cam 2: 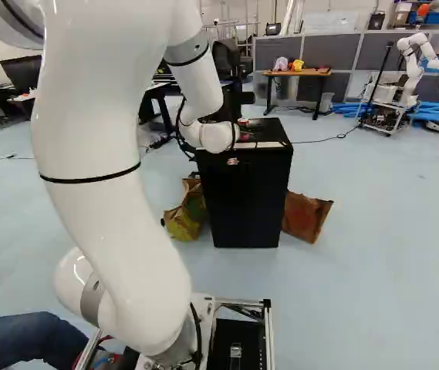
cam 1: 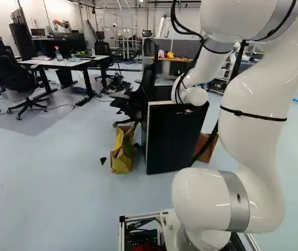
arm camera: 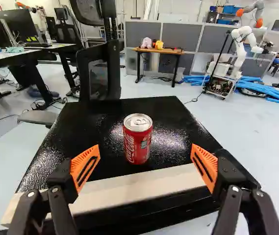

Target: Grab a drink from the fridge

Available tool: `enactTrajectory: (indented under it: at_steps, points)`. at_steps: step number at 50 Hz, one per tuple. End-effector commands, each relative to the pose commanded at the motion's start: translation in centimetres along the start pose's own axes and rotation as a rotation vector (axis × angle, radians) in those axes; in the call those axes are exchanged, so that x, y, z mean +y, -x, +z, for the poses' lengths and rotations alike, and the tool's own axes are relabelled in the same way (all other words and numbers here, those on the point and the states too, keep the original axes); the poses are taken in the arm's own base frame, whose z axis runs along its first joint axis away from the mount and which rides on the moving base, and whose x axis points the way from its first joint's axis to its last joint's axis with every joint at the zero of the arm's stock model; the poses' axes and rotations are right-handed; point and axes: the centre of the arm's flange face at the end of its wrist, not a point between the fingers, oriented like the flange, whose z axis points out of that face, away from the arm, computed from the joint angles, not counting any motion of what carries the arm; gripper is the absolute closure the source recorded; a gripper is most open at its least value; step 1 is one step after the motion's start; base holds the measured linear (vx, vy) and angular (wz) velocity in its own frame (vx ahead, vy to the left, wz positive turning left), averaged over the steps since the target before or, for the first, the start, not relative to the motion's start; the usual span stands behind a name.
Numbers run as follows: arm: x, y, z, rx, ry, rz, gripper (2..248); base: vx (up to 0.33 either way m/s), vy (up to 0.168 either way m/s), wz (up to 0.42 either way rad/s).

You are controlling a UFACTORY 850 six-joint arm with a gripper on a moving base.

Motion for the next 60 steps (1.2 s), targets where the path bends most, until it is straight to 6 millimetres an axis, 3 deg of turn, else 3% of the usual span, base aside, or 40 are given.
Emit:
enactTrajectory:
  at_steps: [60]
  points:
    - [-0.5,3.6,4.3,0.112,-0.014,0.006,3,0.0,0.0,0.0]
